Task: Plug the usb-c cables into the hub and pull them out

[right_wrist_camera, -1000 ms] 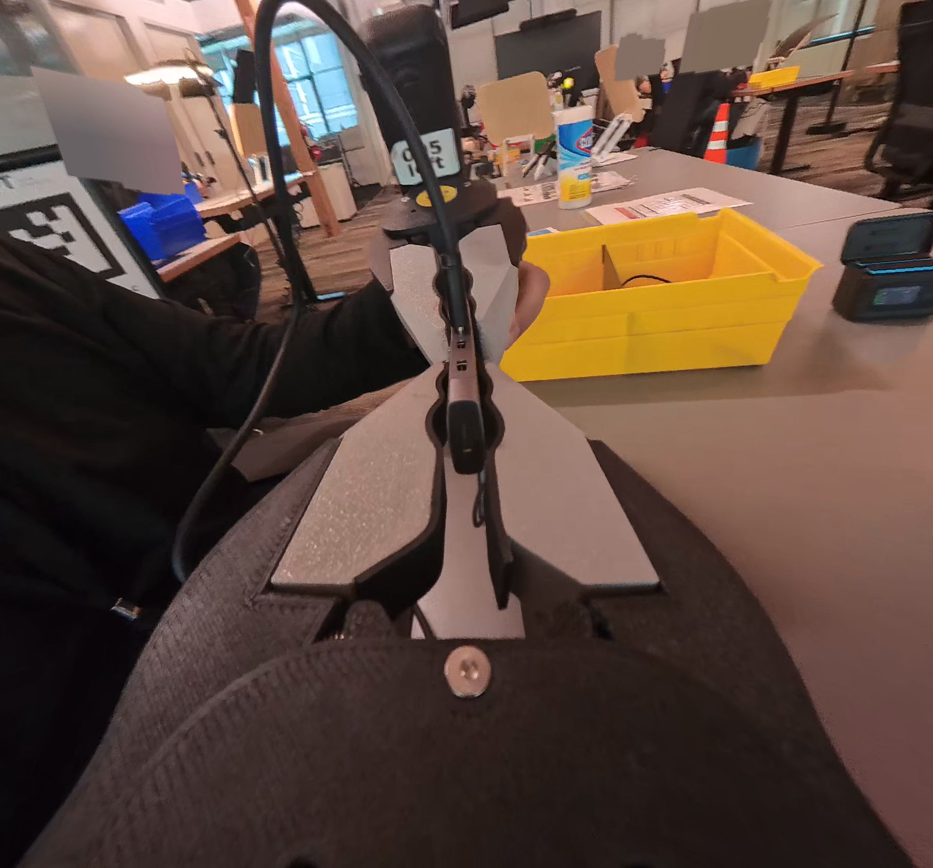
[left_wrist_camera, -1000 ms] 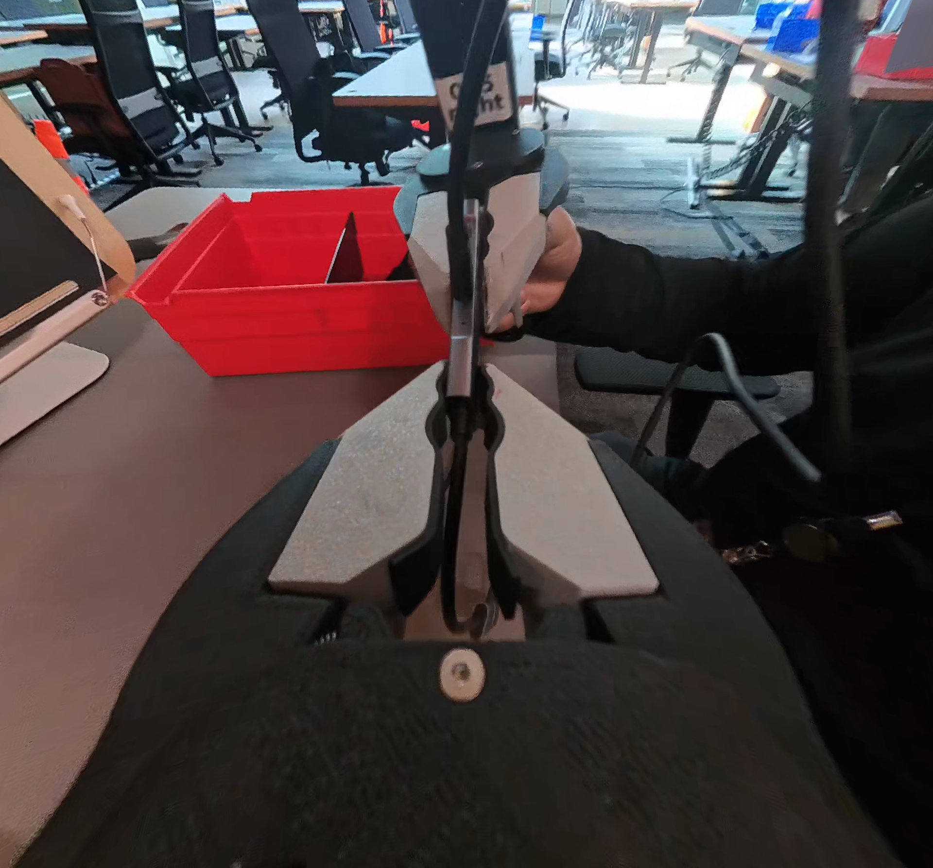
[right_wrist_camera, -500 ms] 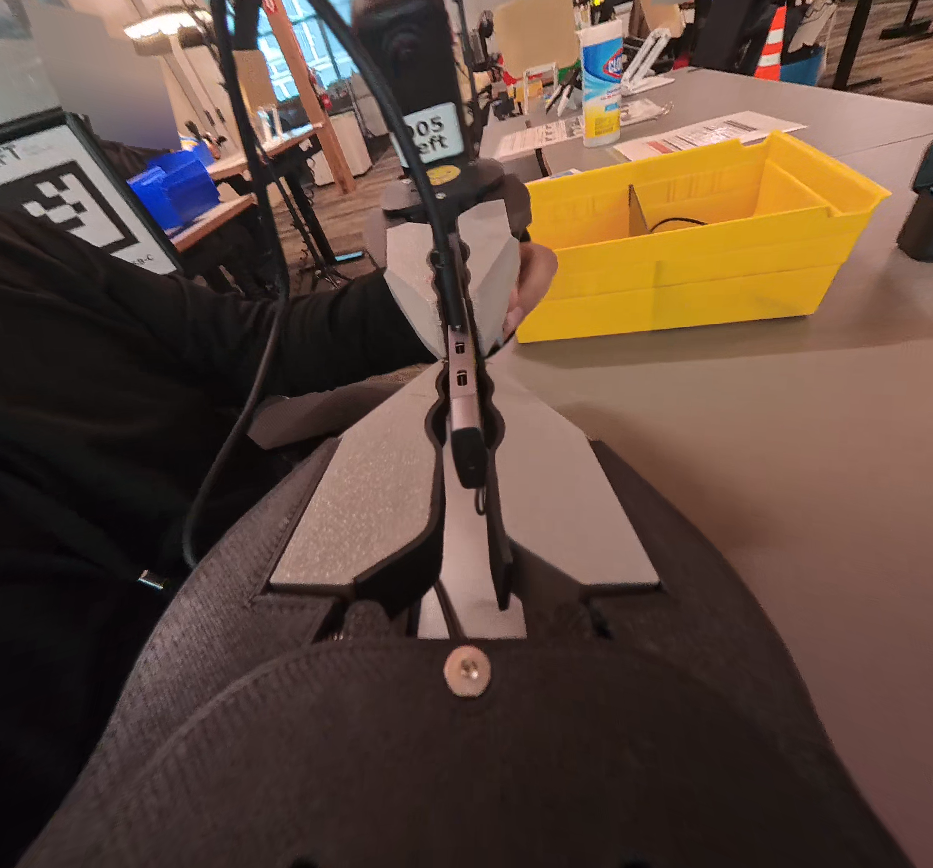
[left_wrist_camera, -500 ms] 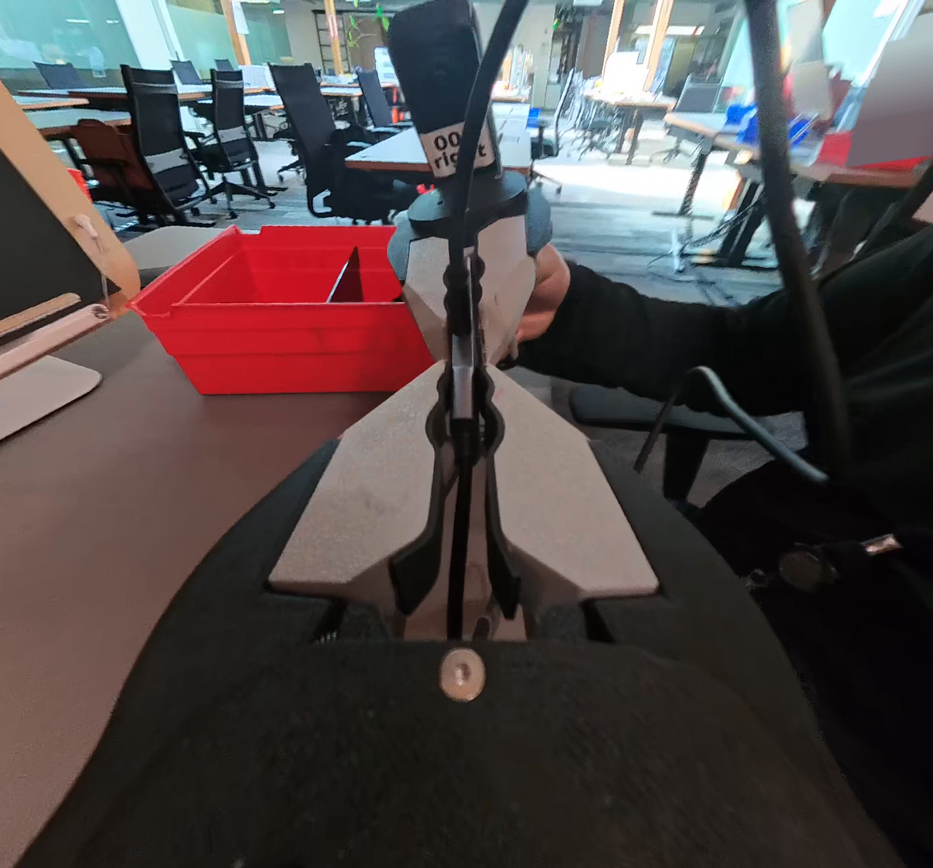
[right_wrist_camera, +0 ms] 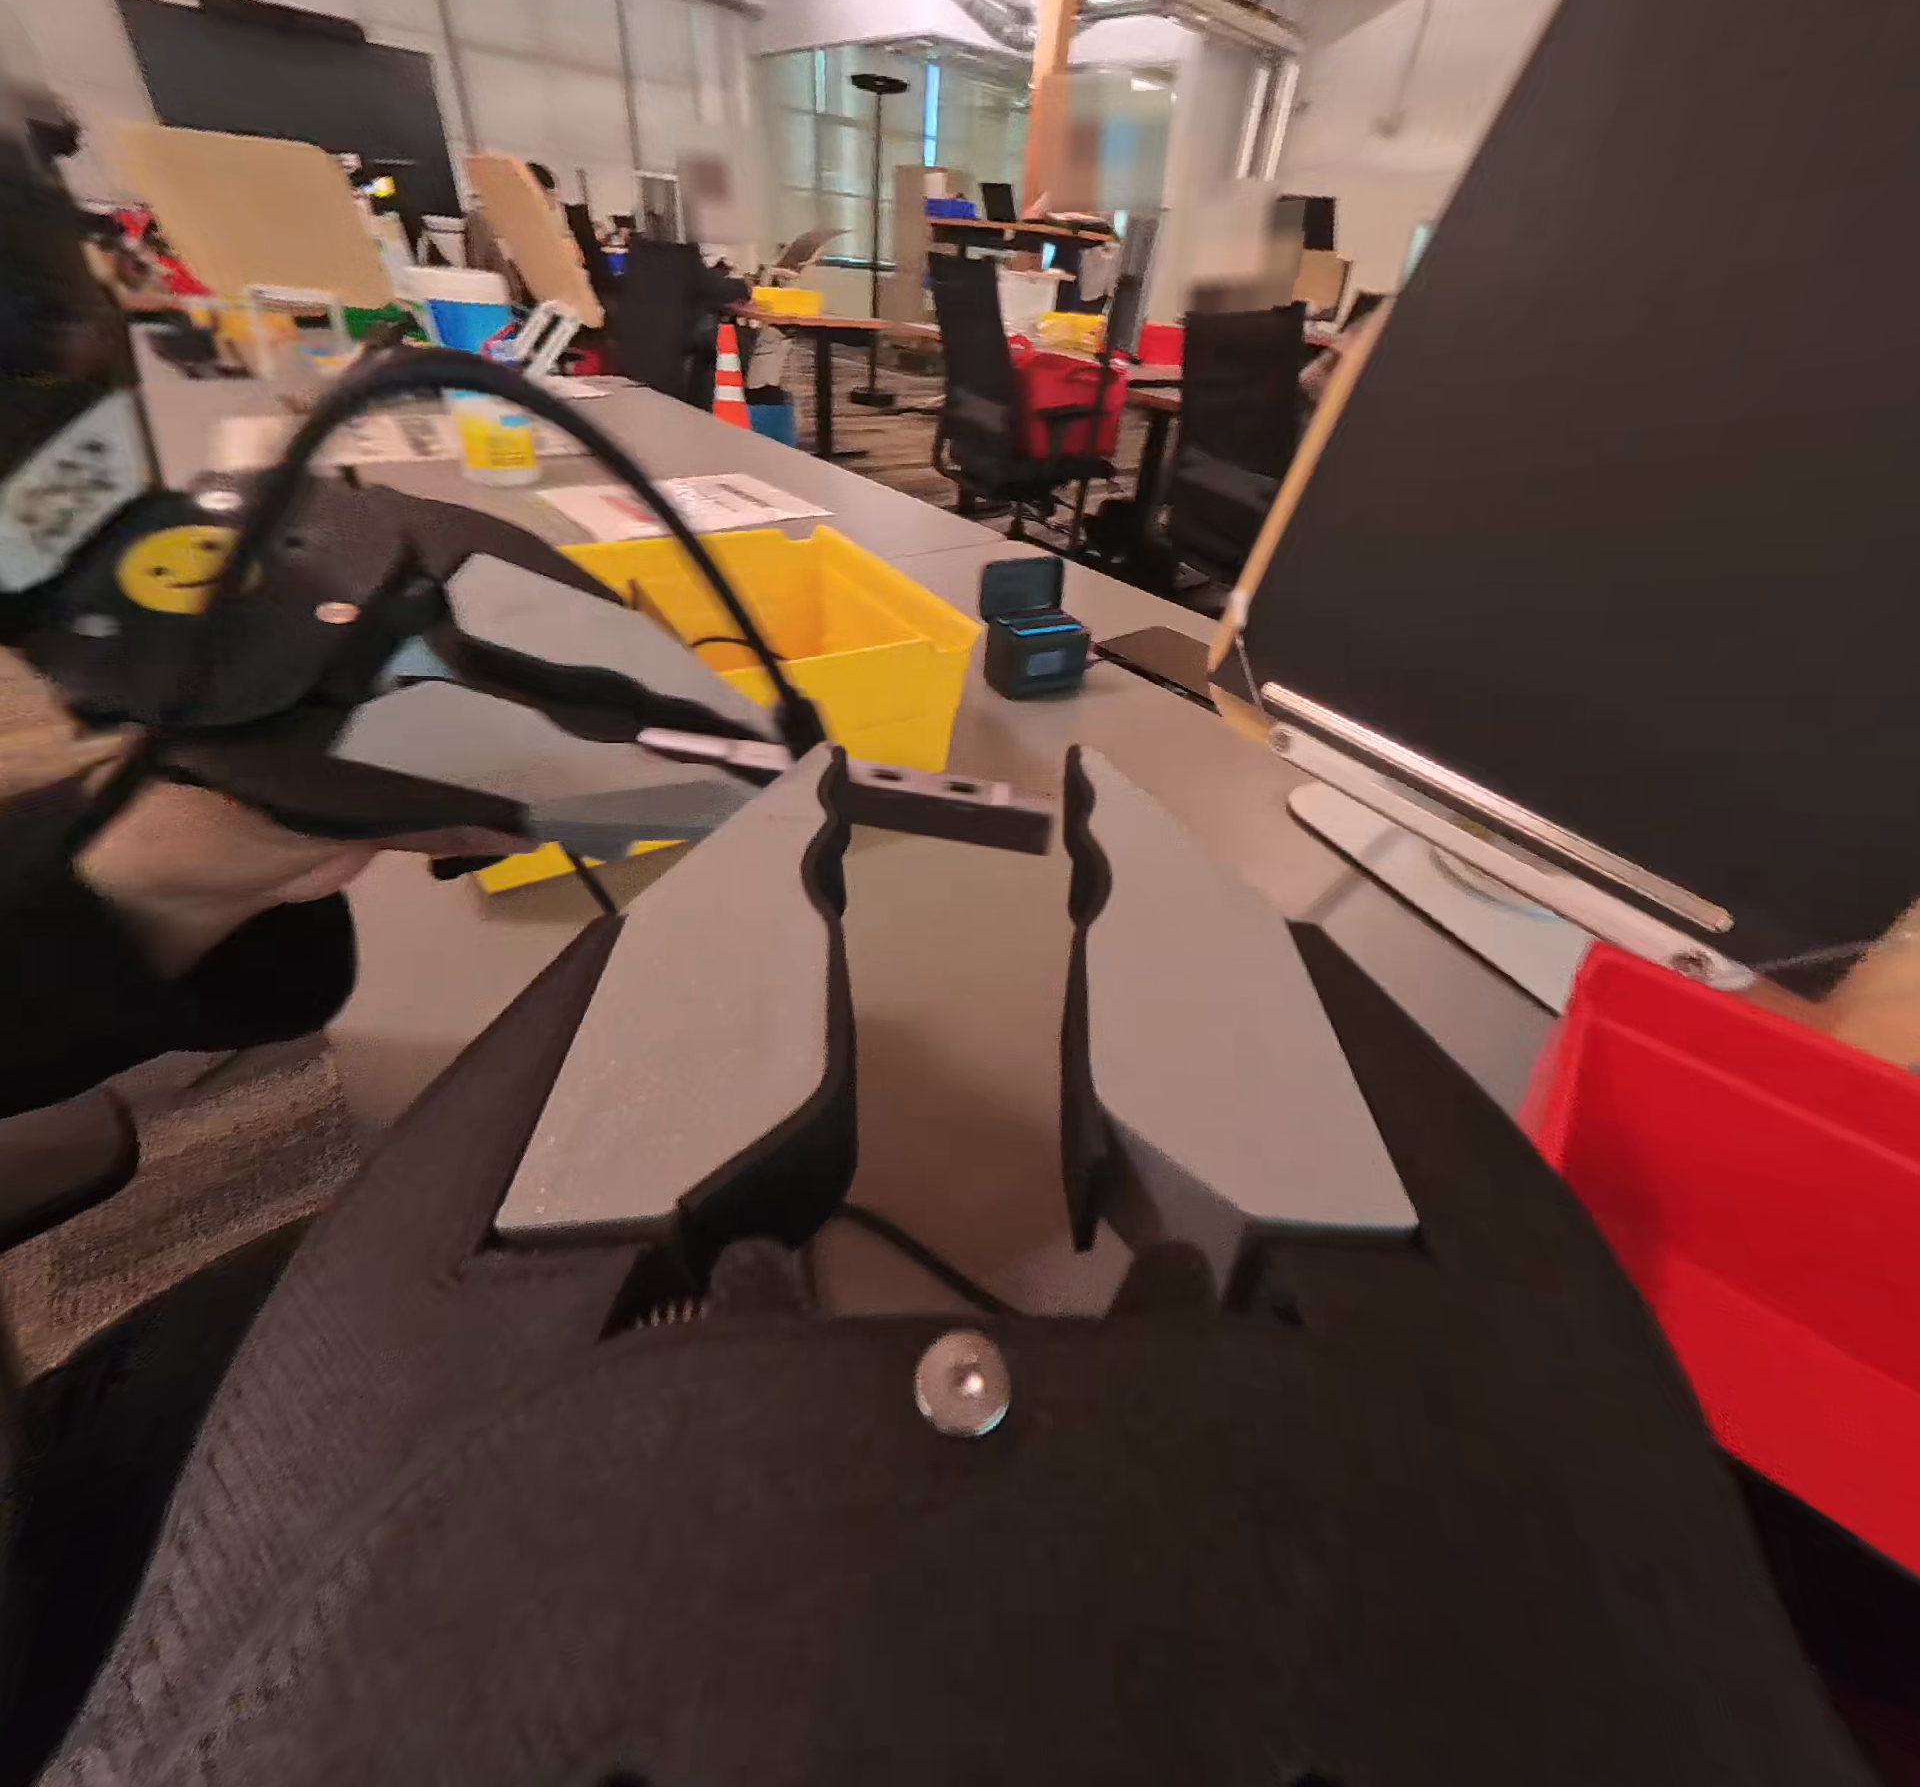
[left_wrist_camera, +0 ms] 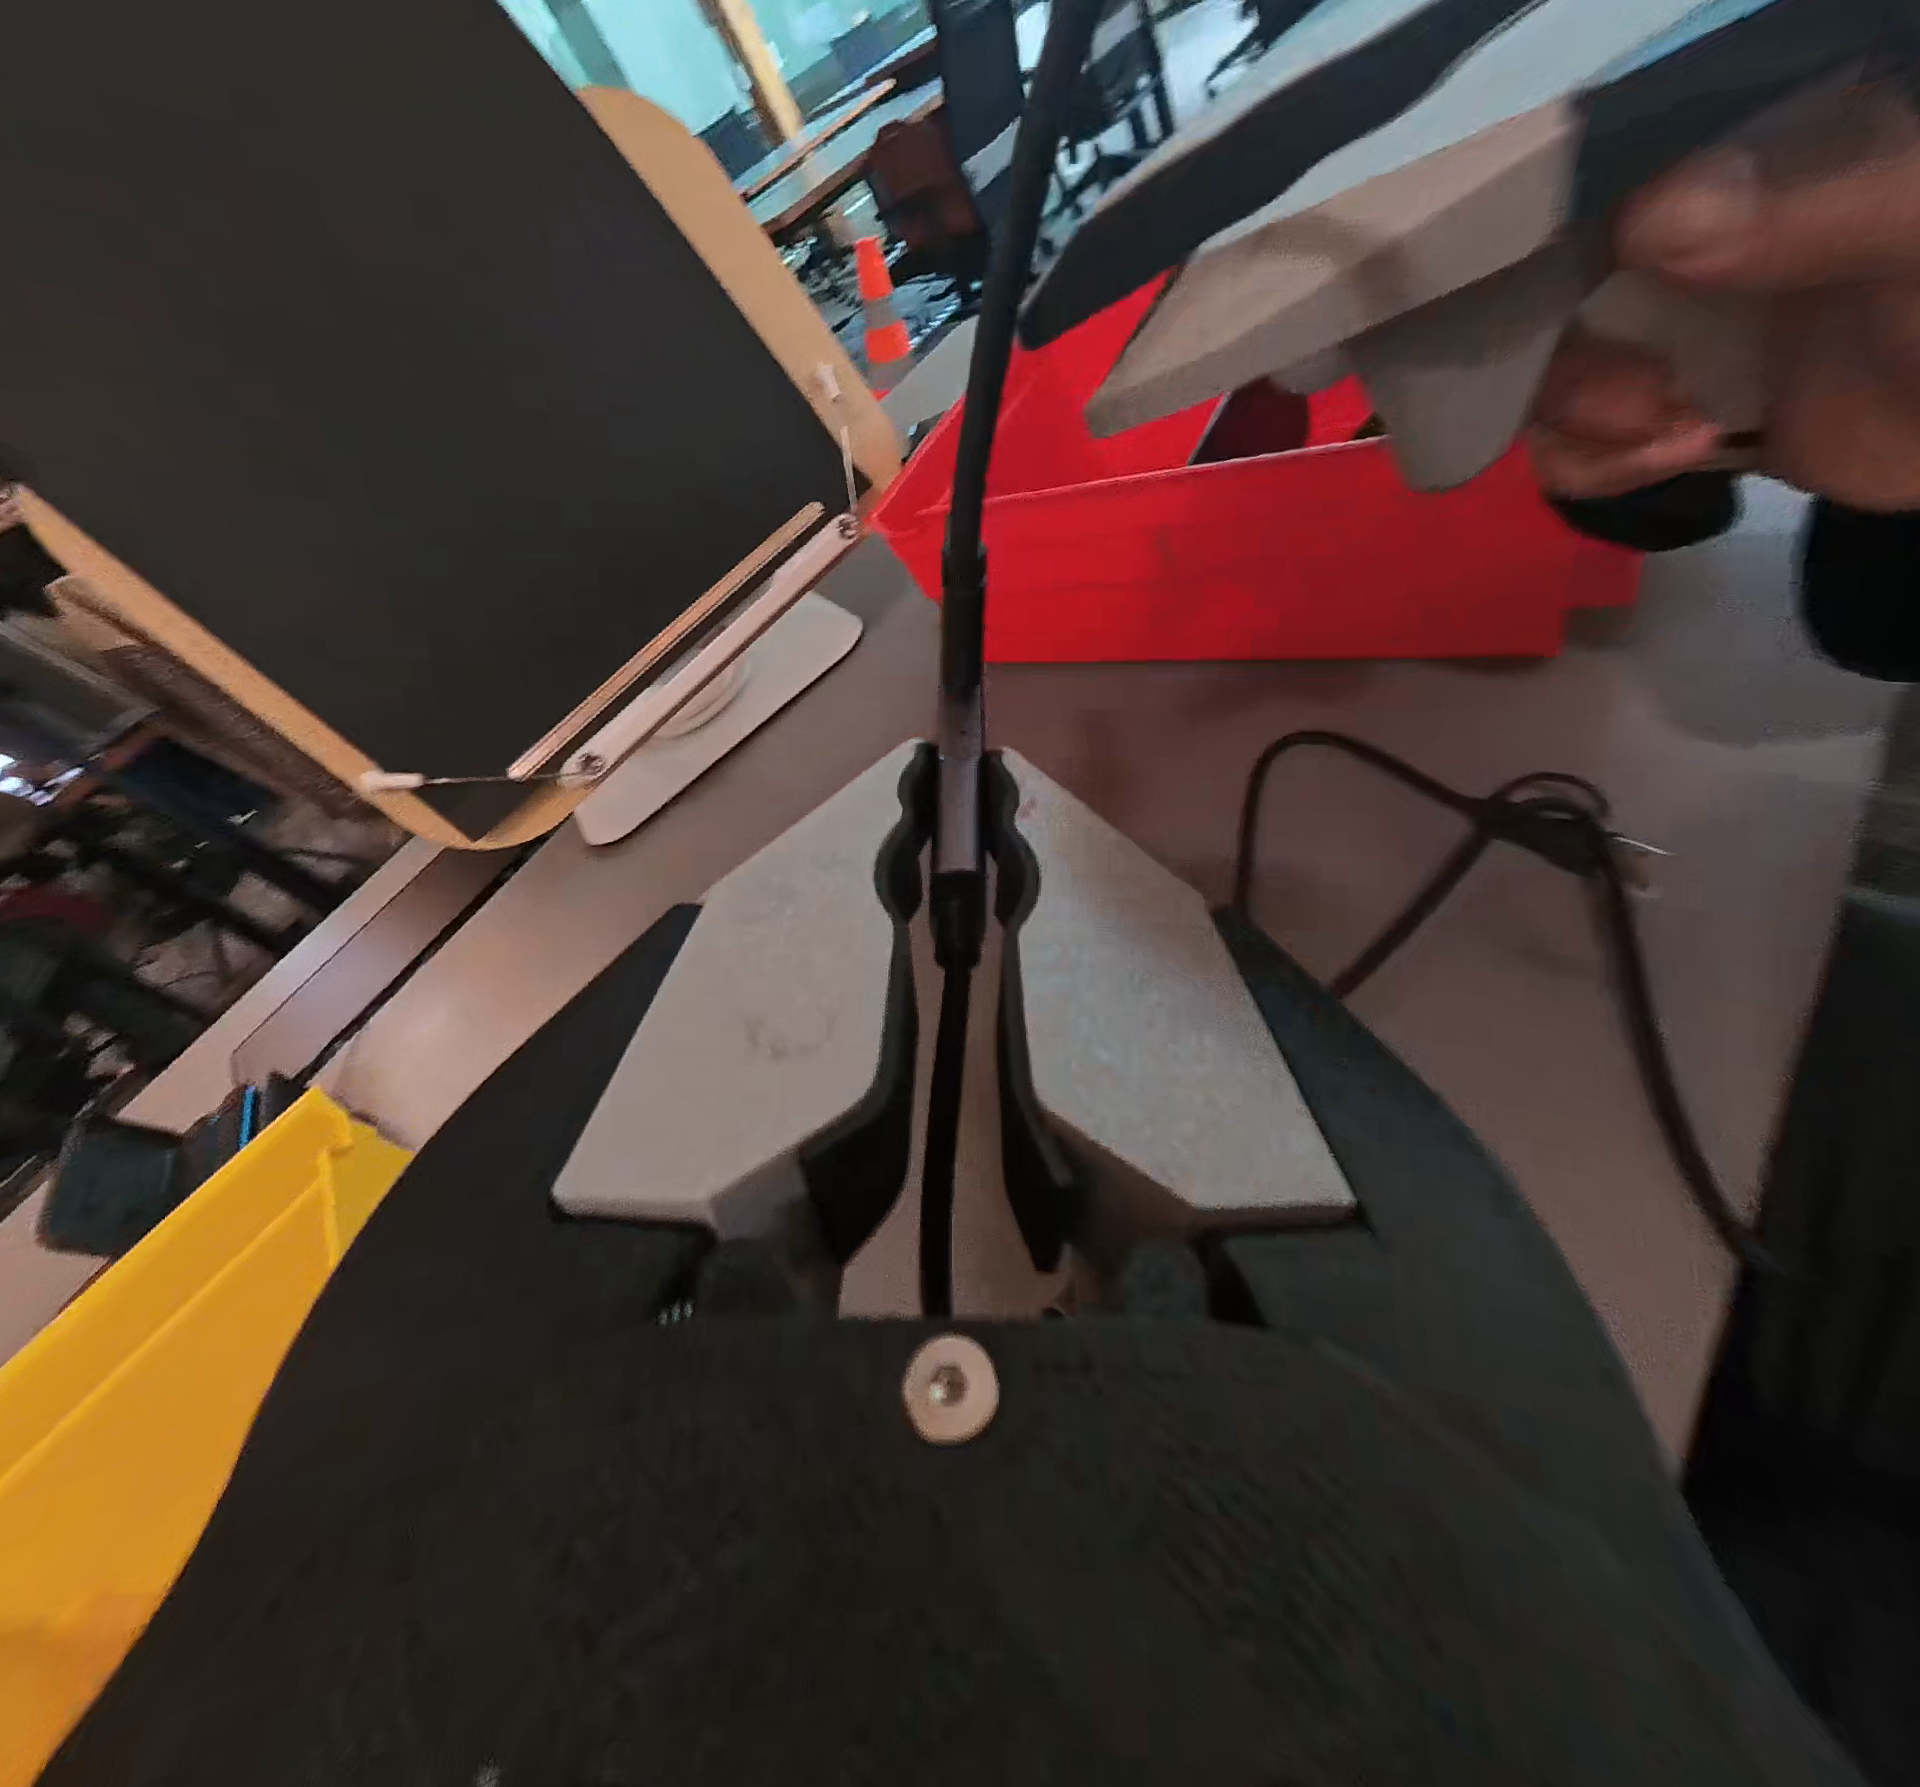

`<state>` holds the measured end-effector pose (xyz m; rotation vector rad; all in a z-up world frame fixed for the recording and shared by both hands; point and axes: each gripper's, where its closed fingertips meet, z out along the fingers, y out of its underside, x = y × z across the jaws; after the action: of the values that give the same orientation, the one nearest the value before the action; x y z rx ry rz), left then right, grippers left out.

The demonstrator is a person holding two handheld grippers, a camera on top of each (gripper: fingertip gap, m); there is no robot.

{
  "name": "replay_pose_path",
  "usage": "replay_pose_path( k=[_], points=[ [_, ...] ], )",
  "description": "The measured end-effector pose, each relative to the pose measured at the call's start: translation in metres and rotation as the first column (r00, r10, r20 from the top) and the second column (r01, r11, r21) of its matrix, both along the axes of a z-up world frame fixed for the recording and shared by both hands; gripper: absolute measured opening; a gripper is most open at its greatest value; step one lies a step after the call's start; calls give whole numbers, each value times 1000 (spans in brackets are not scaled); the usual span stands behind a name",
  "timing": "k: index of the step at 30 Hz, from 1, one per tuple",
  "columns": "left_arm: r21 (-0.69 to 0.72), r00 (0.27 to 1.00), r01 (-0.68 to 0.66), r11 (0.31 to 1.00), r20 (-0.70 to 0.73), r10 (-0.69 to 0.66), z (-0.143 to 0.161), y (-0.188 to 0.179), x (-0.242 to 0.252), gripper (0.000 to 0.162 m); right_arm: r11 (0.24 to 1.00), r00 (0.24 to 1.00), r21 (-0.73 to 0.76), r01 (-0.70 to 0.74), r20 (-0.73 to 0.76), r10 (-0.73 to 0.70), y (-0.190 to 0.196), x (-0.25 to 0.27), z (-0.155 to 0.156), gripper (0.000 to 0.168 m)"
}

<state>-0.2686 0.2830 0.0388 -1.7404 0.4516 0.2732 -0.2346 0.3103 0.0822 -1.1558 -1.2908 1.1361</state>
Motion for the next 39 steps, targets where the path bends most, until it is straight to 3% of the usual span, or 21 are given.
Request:
replay_pose_path(
  k=[2,6,8,9,19,22,27,31,37,39],
  points=[
    [22,998,-62,998,-16,62,-2,8,-11,7,997,997,17,-70,30,69,-16,-11,-8,41],
    [45,995,-102,994,-4,103,-12,23,-18,7,998,993,1,-66,98,66,-6,-53,-31,33],
    [56,989,-146,988,-30,148,-16,30,-26,7,994,988,-8,-110,110,110,-3,-68,-39,12],
    [51,982,-178,983,-59,181,-20,33,-33,7,993,985,-16,-118,124,119,0,-74,-44,10],
    [-91,969,-227,970,-116,216,-70,68,-67,7,981,962,-154,-119,226,152,32,-108,-95,11],
    [-64,964,-238,969,-138,228,-77,75,-71,6,980,956,-155,-125,244,161,38,-111,-102,11],
    [-158,956,-259,953,-180,230,-104,83,-81,7,985,930,-133,-109,338,148,45,-120,-129,10],
    [-106,972,-226,968,-87,218,-98,85,-81,8,943,937,-291,-160,256,238,42,-119,-120,12],
    [-50,972,-211,976,-119,204,-91,80,-74,8,915,929,-330,-232,203,308,35,-110,-112,12],
    [26,973,-196,980,-121,198,-78,77,-71,15,874,924,-403,-272,144,355,33,-104,-103,13]
  ],
)
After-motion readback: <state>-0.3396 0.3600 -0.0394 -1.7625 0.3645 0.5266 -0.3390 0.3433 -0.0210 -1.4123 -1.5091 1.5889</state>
